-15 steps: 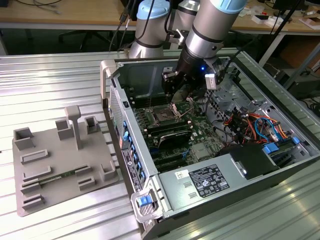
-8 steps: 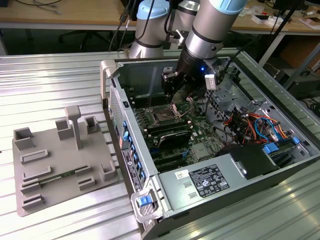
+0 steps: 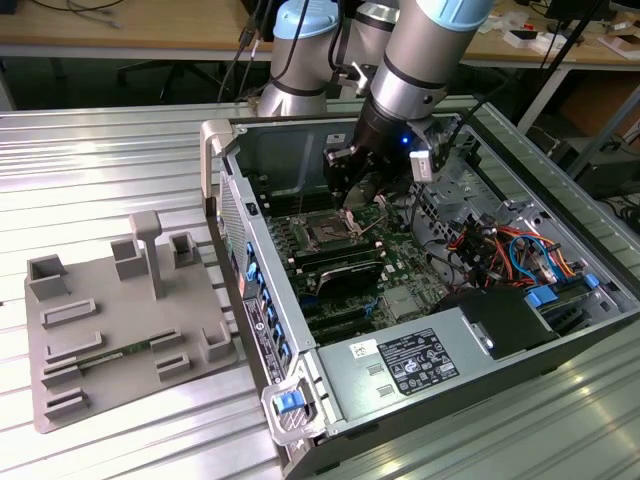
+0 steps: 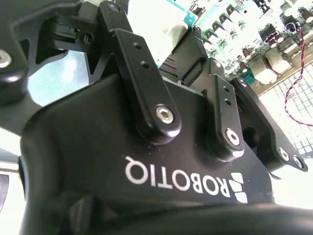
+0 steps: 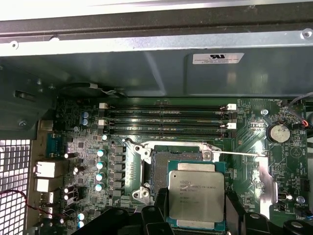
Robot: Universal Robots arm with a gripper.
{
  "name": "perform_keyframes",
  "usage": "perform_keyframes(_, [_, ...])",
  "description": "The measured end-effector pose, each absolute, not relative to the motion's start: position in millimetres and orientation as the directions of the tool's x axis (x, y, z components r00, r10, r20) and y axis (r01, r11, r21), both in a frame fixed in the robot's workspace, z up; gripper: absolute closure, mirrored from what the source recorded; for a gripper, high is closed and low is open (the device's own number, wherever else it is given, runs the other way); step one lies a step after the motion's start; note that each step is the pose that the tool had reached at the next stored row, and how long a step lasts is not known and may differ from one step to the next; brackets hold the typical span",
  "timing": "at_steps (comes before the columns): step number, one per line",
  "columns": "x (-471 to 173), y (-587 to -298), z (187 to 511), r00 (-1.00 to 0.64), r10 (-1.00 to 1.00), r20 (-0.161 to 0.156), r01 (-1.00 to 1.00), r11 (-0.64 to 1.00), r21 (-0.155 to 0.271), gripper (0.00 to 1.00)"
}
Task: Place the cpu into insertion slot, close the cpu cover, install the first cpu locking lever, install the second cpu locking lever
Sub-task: 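Place the cpu into insertion slot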
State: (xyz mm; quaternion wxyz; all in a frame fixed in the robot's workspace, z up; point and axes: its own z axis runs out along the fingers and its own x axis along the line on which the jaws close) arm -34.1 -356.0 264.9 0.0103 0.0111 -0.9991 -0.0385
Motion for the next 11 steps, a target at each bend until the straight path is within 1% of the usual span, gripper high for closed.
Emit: perform_keyframes(11, [-36.0,-356.2,260.9,-1.0,-0.023,0.02,-0.021,0.997,0.077,0.45])
